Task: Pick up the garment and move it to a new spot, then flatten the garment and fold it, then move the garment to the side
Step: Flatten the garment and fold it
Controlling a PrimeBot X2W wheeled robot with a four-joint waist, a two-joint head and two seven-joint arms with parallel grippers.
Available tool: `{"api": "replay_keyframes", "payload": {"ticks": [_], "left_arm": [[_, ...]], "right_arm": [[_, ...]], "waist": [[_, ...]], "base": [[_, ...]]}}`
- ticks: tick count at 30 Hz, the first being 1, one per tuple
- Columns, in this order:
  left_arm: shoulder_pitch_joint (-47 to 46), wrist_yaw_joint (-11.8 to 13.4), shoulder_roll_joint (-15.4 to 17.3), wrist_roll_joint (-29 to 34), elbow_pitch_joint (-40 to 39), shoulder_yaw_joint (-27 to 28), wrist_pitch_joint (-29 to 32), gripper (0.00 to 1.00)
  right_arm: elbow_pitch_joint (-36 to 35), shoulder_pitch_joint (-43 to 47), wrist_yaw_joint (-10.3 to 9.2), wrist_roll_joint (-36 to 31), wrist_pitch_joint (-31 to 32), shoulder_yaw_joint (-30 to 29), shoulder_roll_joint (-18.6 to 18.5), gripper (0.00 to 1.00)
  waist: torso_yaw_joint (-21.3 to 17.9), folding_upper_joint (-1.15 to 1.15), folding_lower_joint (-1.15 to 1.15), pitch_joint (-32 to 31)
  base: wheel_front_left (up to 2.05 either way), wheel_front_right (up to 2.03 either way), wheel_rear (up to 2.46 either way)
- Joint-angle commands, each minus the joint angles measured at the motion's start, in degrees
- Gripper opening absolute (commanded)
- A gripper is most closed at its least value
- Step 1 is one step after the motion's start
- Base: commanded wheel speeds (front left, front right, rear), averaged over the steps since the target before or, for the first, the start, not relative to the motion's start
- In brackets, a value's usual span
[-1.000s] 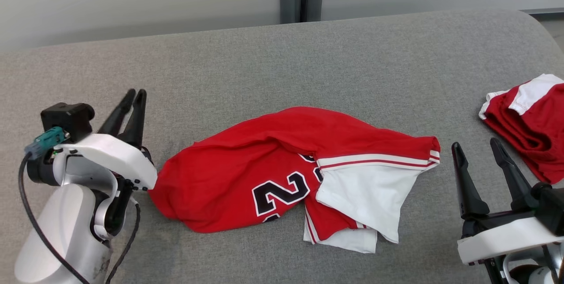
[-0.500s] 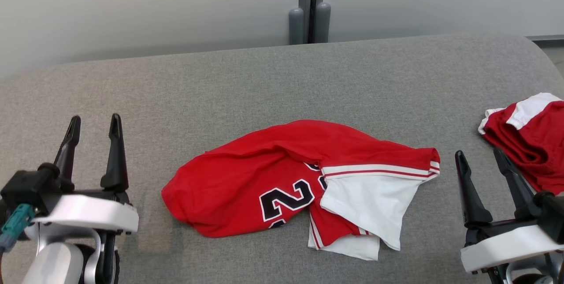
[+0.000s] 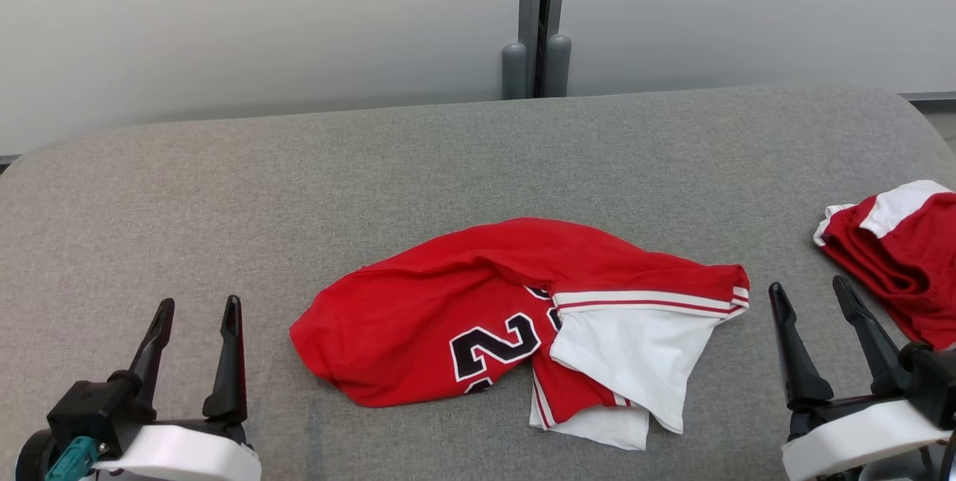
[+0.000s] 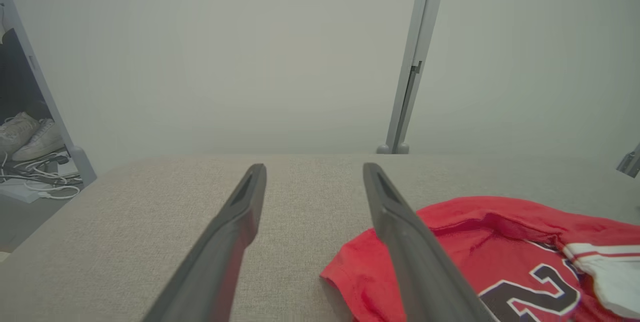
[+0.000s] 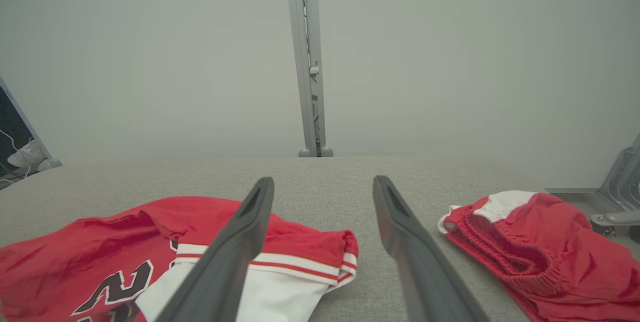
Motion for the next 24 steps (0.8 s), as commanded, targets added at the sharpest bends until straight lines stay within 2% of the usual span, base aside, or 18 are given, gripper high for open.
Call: {"api": "replay_keyframes", "payload": {"ticks": [1, 24], "left_arm": [[0.8, 0.4, 0.2, -0.3, 0.0, 0.1, 0.3, 1.00], [-1.2, 0.7, 0.8, -1.0, 0.3, 0.1, 0.5, 1.00]], "right_arm": [[-0.3, 0.4, 0.02, 0.0, 0.3, -0.3, -0.2, 1.00], [-0.9, -0.3, 0.02, 0.4, 0.2, -0.9, -0.2, 1.00]], "waist": [[0.1, 0.00, 0.00, -0.1], [1.2, 0.00, 0.00, 1.0]], "base": [[0.00, 0.00, 0.00], [0.00, 0.00, 0.00]]}}
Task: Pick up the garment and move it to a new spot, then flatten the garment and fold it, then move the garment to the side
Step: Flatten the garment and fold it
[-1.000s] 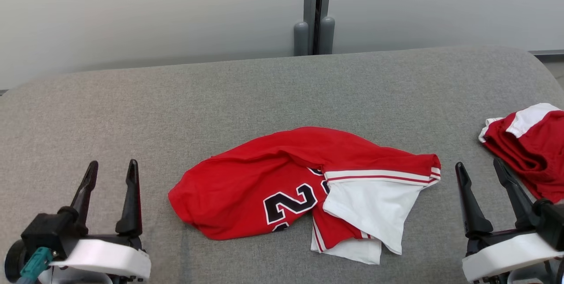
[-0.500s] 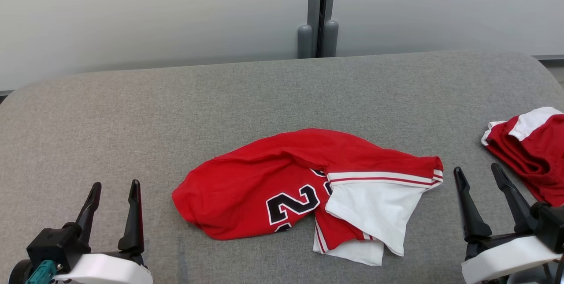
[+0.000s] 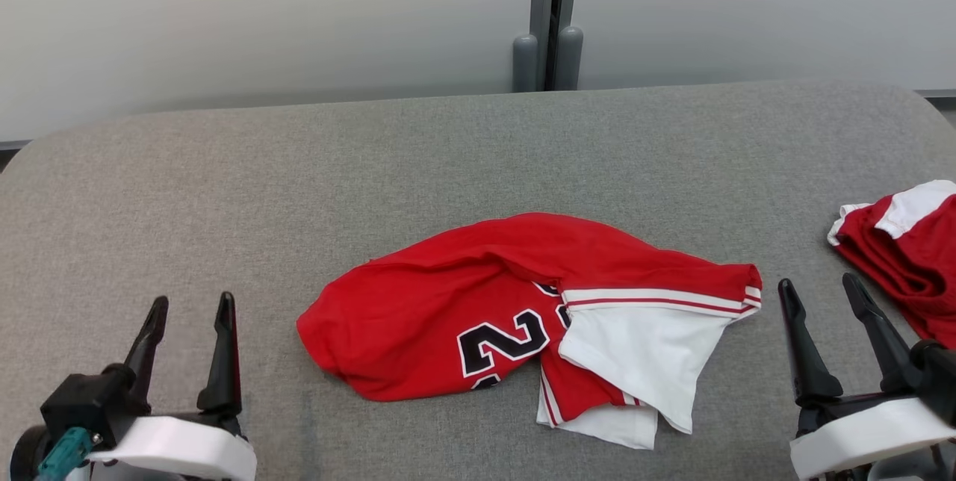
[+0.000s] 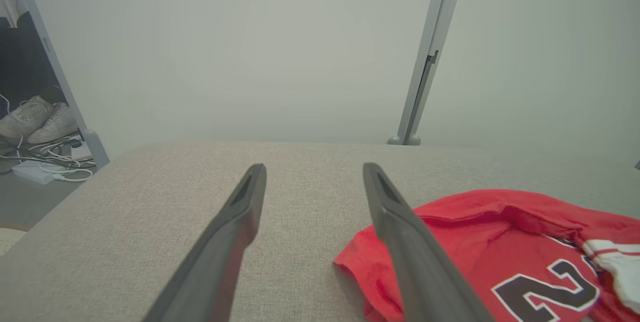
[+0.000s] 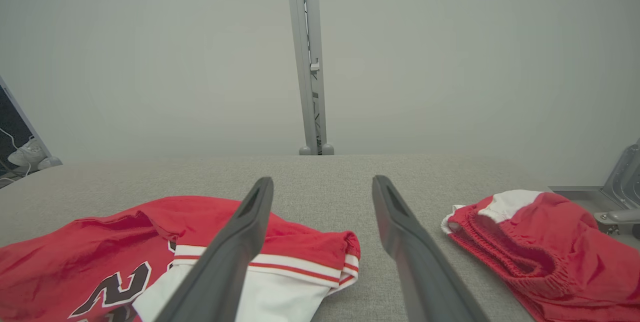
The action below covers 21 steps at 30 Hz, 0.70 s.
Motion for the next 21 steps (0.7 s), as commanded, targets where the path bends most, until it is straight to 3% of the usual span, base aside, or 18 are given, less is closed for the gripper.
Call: {"api": "replay_keyframes", "payload": {"ticks": [1, 5, 10, 21], "left_arm": [[-2.0, 0.1, 0.5, 0.3, -0.4, 0.2, -0.4, 1.00], [-6.6, -0.7, 0.4, 0.8, 0.0, -0.4, -0.3, 1.00], [-14.7, -3.7, 0.7, 0.6, 4.4, -2.4, 2.2, 1.00], [-24.8, -12.5, -2.1, -6.2, 25.2, -6.9, 10.9, 1.00]], "right_arm": [[-0.5, -0.5, 0.02, 0.2, -0.3, -0.2, -0.2, 1.00], [-0.9, -1.6, 0.02, 0.0, -0.2, 0.2, -0.2, 1.00], [-0.9, -3.3, 0.02, -0.2, -0.3, 1.2, -0.2, 1.00], [1.3, -6.2, 0.02, 0.5, -2.0, 3.4, -0.3, 1.00]], "waist": [[0.4, 0.00, 0.00, 0.6], [0.8, 0.00, 0.00, 2.7], [0.4, 0.00, 0.00, 5.8], [-1.6, 0.00, 0.00, 10.1]], "base": [[0.00, 0.00, 0.00], [0.00, 0.00, 0.00], [0.00, 0.00, 0.00], [0.00, 0.00, 0.00]]}}
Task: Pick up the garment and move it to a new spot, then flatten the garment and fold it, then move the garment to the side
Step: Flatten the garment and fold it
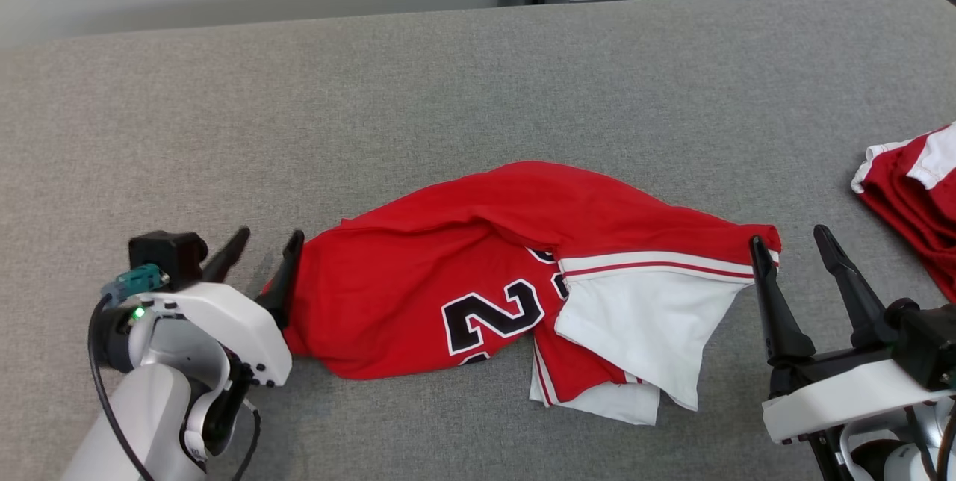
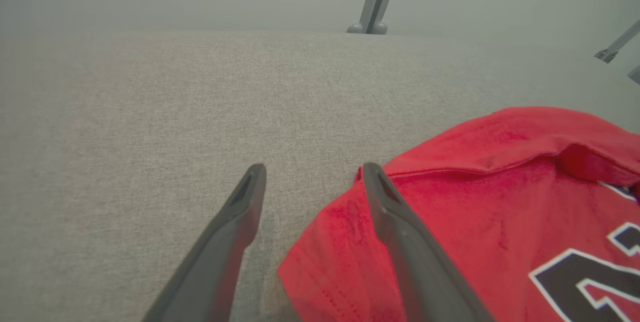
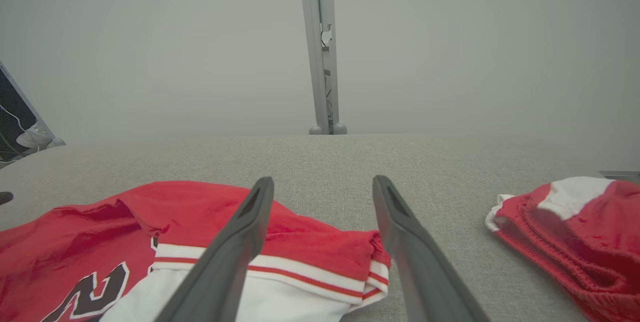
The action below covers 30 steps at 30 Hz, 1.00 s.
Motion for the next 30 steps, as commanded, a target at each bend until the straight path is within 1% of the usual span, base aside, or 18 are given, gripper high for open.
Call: {"api": "replay_keyframes", "payload": {"ticks": [1, 5, 10, 11, 12, 13, 20, 27, 30], "left_arm": [[-1.1, -1.1, -0.3, -1.4, 2.2, -0.2, 0.9, 1.00], [-2.5, -3.7, -1.3, -3.6, 8.8, -1.4, 4.7, 1.00], [-3.8, -5.7, -2.1, -5.3, 13.5, -2.3, 7.2, 1.00], [-4.0, -5.9, -2.1, -5.4, 13.9, -2.5, 7.3, 0.84], [-4.4, -6.2, -2.1, -5.3, 14.0, -2.6, 6.5, 0.49], [-4.7, -6.3, -2.1, -4.9, 14.2, -2.8, 6.1, 0.00], [-6.6, -5.9, -1.1, -2.0, 12.7, -3.7, 1.9, 0.00], [-9.3, -2.5, 0.8, 3.6, 6.9, -3.4, -6.2, 0.00], [-9.1, -1.2, 1.3, 5.2, 3.7, -3.6, -7.9, 0.00]], "right_arm": [[0.4, -0.6, 0.02, 0.4, -0.5, 0.0, -0.3, 1.00], [1.0, -1.3, 0.02, 0.6, -1.0, 0.3, -0.3, 1.00], [1.4, -1.8, 0.02, 0.5, -1.4, 0.3, -0.3, 1.00], [1.5, -1.9, 0.02, 0.6, -1.5, 0.2, -0.3, 1.00], [1.5, -2.0, 0.02, 0.6, -1.5, 0.2, -0.3, 1.00], [1.6, -2.0, 0.02, 0.6, -1.5, 0.1, -0.3, 1.00], [1.6, -1.9, 0.02, 1.2, -1.9, -0.7, -0.3, 1.00], [1.4, -1.4, 0.02, 1.3, -1.7, -1.3, -0.3, 1.00], [1.5, -1.0, 0.02, 1.4, -1.6, -1.5, -0.3, 1.00]], "waist": [[-0.4, 0.00, 0.00, 0.4], [-0.7, 0.00, 0.00, 1.0], [-0.9, 0.00, 0.00, 1.4], [-0.9, 0.00, 0.00, 1.4], [-0.9, 0.00, 0.00, 1.4], [-0.9, 0.00, 0.00, 1.5], [-0.8, 0.00, 0.00, 1.0], [-0.4, 0.00, 0.00, 0.1], [-0.1, 0.00, 0.00, -0.6]], "base": [[0.00, 0.00, 0.00], [0.00, 0.00, 0.00], [0.00, 0.00, 0.00], [0.00, 0.00, 0.00], [0.00, 0.00, 0.00], [0.00, 0.00, 0.00], [0.00, 0.00, 0.00], [0.00, 0.00, 0.00], [0.00, 0.00, 0.00]]}}
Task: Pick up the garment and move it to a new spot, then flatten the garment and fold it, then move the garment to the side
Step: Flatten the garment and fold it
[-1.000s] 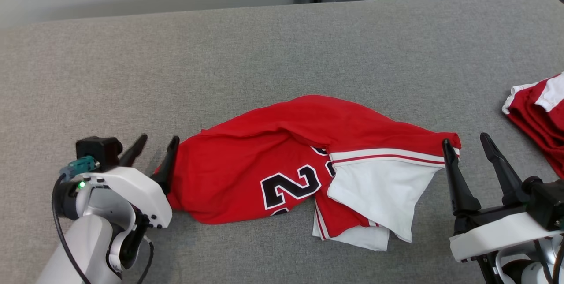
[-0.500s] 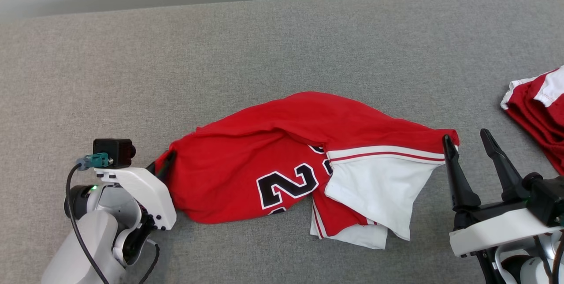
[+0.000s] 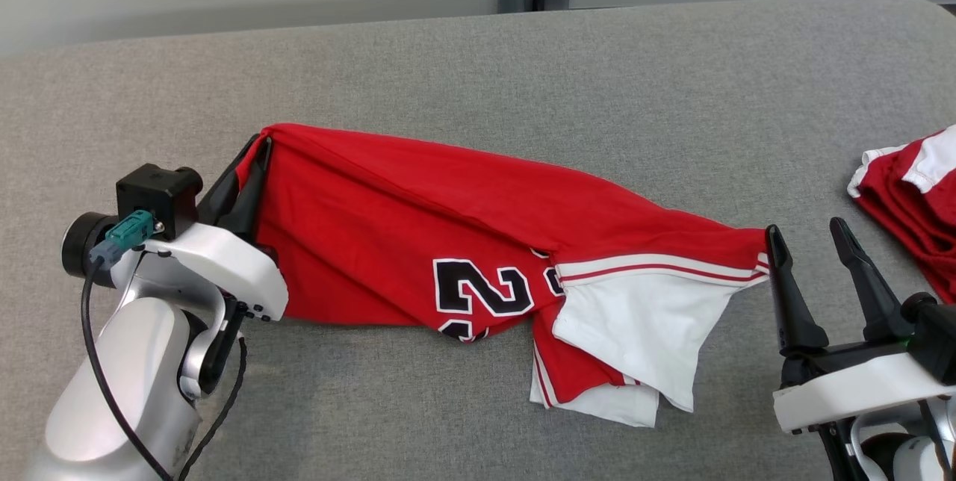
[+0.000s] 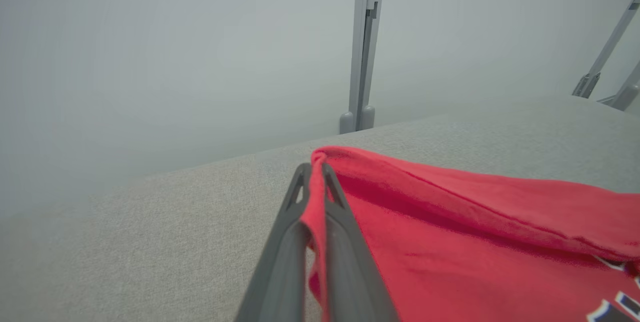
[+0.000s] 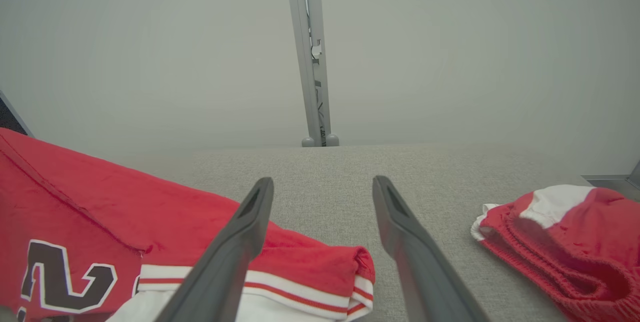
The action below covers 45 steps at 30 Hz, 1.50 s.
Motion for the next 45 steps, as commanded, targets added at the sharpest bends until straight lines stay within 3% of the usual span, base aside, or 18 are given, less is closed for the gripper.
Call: {"api": "replay_keyframes", "payload": {"ticks": [1, 13, 21, 23, 24, 34, 45], "left_arm": [[0.3, 1.0, 0.6, 1.1, -2.2, 0.0, -1.1, 0.00], [20.4, 8.6, 3.1, 2.6, -16.0, -1.1, -2.6, 0.00], [26.9, 8.0, -0.2, 0.0, -13.1, -3.1, -4.3, 0.02], [27.1, 7.7, -1.3, -0.7, -11.7, -3.6, -4.9, 0.85], [26.9, 7.5, -1.6, -0.6, -11.1, -3.8, -5.4, 1.00], [25.1, 6.8, -3.4, -2.5, -10.9, -0.9, -10.8, 1.00], [21.3, 10.1, -0.1, -5.8, -16.0, 6.9, -9.1, 1.00]], "right_arm": [[0.0, 0.6, 0.02, 0.5, 0.0, -0.1, -0.3, 1.00], [-1.2, 3.0, 0.02, 0.3, 0.9, -1.2, -0.3, 1.00], [-2.2, 3.3, 0.02, -0.2, 2.1, -1.4, -0.3, 1.00], [-2.4, 3.5, 0.02, -0.2, 2.4, -1.3, -0.3, 1.00], [-2.5, 3.6, 0.02, -0.2, 2.5, -1.4, -0.3, 1.00], [-3.2, 4.3, 0.02, 0.6, 2.8, -1.8, -0.3, 1.00], [-3.2, 4.3, 0.02, 1.0, 2.8, -2.5, -0.3, 1.00]], "waist": [[0.2, 0.00, 0.00, -0.7], [1.6, 0.00, 0.00, -3.4], [2.9, 0.00, 0.00, -4.5], [3.1, 0.00, 0.00, -4.8], [3.2, 0.00, 0.00, -5.0], [3.1, 0.00, 0.00, -5.7], [2.9, 0.00, 0.00, -5.6]], "base": [[0.00, 0.00, 0.00], [0.00, 0.00, 0.00], [0.00, 0.00, 0.00], [0.00, 0.00, 0.00], [0.00, 0.00, 0.00], [0.00, 0.00, 0.00], [0.00, 0.00, 0.00]]}}
